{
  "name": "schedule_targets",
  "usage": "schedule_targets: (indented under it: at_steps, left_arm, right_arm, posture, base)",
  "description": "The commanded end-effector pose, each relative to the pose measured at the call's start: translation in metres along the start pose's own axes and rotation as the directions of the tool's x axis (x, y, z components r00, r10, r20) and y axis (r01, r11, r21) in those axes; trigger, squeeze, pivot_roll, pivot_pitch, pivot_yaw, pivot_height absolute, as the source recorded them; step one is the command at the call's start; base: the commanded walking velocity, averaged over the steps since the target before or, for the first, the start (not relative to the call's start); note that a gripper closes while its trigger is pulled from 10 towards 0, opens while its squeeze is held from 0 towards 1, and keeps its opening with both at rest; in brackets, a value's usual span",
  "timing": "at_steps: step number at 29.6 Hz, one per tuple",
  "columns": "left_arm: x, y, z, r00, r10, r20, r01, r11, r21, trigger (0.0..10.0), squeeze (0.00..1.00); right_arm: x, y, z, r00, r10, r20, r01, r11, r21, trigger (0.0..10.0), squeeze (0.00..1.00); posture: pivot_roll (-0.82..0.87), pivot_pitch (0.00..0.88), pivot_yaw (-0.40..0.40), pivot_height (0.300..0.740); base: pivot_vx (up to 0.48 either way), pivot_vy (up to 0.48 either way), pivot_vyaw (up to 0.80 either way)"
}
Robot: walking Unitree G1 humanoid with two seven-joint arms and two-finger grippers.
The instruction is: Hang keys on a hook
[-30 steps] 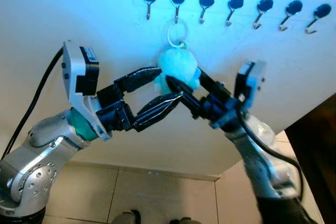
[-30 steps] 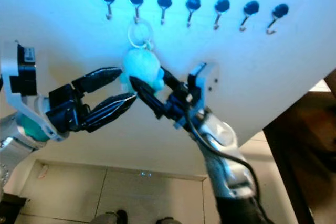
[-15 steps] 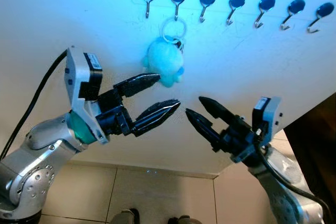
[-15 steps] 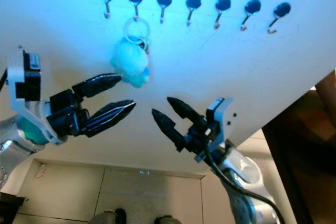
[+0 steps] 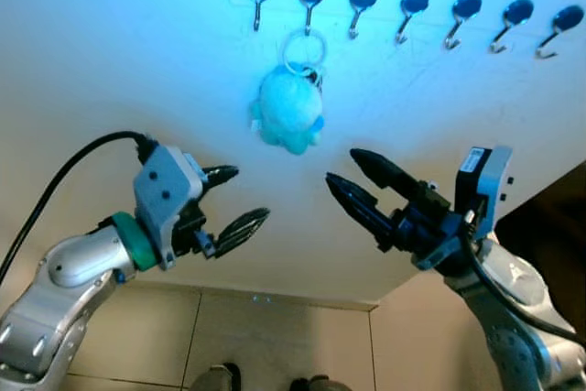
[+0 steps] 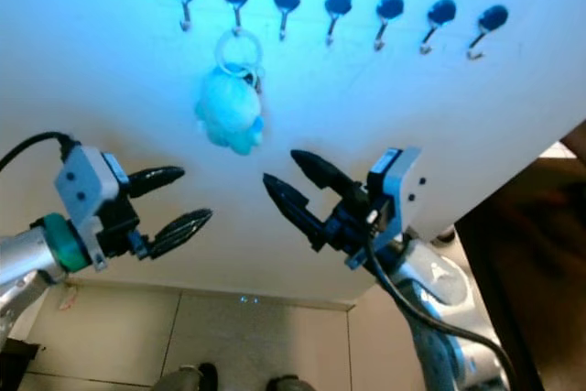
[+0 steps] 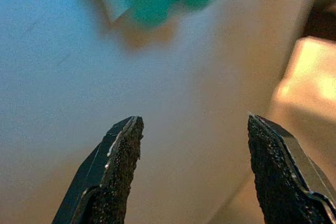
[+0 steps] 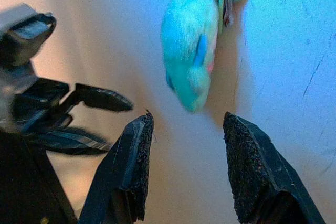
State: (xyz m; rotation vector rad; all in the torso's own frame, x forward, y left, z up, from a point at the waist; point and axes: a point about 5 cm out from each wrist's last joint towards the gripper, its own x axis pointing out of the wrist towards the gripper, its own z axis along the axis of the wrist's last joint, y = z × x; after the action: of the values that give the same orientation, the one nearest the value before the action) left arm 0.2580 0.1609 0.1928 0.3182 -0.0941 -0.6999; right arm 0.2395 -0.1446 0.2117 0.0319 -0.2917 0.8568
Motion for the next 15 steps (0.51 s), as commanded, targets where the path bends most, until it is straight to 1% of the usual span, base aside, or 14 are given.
schedule_targets:
  at_steps: [1,2,4,6,10,12,15]
  left_arm:
    - [0.000,0.003,-0.006,0.999,0.053,-0.014,-0.053,0.999,-0.005,10.0,0.00]
    - [0.000,0.003,-0.006,0.999,0.053,-0.014,-0.053,0.999,-0.005,10.0,0.00]
    - [0.003,0.007,-0.006,0.994,0.107,0.010,-0.107,0.994,-0.036,10.0,0.00]
    - [0.004,0.006,-0.005,0.993,0.117,0.023,-0.116,0.992,-0.042,10.0,0.00]
    - [0.008,0.003,-0.005,0.993,0.114,0.041,-0.112,0.992,-0.051,10.0,0.00]
    - [0.010,0.000,-0.009,0.993,0.112,0.042,-0.110,0.992,-0.054,10.0,0.00]
    - [0.011,0.000,-0.010,0.992,0.117,0.046,-0.114,0.992,-0.054,10.0,0.00]
  right_arm:
    - [-0.003,0.001,0.000,1.000,-0.005,-0.005,0.005,1.000,0.003,10.0,0.00]
    - [-0.003,0.001,0.000,1.000,-0.005,-0.005,0.005,1.000,0.003,10.0,0.00]
    - [-0.001,0.001,-0.002,1.000,-0.010,-0.009,0.010,1.000,0.006,10.0,0.00]
    - [-0.001,0.000,-0.003,1.000,-0.013,-0.012,0.013,1.000,0.006,10.0,0.00]
    - [0.000,-0.002,-0.003,1.000,-0.021,-0.014,0.021,1.000,0.003,10.0,0.00]
    - [0.001,-0.003,-0.003,0.999,-0.030,-0.017,0.030,1.000,0.002,10.0,0.00]
    - [0.001,-0.003,-0.004,0.999,-0.033,-0.018,0.033,0.999,0.002,10.0,0.00]
  posture:
    - [-0.05,0.069,0.028,0.740]
    - [-0.05,0.069,0.028,0.740]
    - [-0.05,0.062,0.026,0.740]
    - [-0.05,0.058,0.025,0.740]
    - [-0.06,0.054,0.021,0.740]
    - [-0.07,0.042,0.023,0.740]
    - [-0.07,0.038,0.027,0.740]
  base:
    - [0.000,0.000,0.00]
    - [0.000,0.000,0.00]
    - [0.000,0.000,0.00]
    - [0.000,0.000,0.00]
    - [0.000,0.000,0.00]
    - [0.000,0.000,0.00]
    - [0.000,0.000,0.00]
